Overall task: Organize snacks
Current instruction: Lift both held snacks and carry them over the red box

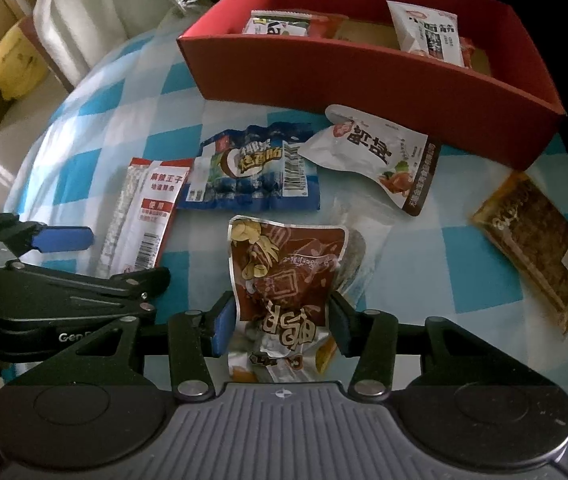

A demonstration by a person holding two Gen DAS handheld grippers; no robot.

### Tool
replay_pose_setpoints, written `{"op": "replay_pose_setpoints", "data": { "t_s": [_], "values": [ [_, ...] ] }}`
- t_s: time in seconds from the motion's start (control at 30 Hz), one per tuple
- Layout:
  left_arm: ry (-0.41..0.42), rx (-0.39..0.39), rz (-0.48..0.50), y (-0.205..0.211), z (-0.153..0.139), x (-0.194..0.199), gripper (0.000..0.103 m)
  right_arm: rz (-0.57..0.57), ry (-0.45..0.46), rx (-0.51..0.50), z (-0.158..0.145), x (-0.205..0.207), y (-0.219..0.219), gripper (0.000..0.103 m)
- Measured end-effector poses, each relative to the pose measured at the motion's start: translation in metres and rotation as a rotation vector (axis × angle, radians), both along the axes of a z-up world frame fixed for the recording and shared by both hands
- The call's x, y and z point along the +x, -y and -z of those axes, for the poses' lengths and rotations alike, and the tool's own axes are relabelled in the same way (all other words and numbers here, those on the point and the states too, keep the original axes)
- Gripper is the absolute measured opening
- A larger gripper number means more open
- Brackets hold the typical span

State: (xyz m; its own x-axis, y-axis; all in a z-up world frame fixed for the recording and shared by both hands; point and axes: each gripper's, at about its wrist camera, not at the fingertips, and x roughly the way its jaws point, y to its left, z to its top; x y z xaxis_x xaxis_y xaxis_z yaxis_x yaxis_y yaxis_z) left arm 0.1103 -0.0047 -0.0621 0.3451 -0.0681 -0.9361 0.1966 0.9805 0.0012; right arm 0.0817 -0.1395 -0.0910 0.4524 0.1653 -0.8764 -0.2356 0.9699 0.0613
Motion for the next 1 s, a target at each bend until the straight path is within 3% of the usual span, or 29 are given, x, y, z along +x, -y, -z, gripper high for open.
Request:
{"op": "replay_pose_setpoints", "data": {
  "t_s": [0.17, 0.4, 1.0],
  "values": [
    [0.003, -0.001, 0.036, 0.008, -0.005, -0.002, 0.045, 0.013, 0.032, 0.01, -0.007, -0.002, 0.005, 0.055],
    [0.07, 0.005, 0.06, 0.015, -0.019, -0.004, 0.044, 0.032, 0.066, 0.043, -0.017, -0.002, 0.013, 0.055],
    [0.136, 0.005, 0.063, 0.014, -0.033, -0.006, 0.044, 0.034, 0.086, 0.045, -0.023, -0.003, 0.012, 0.055]
  ]
}}
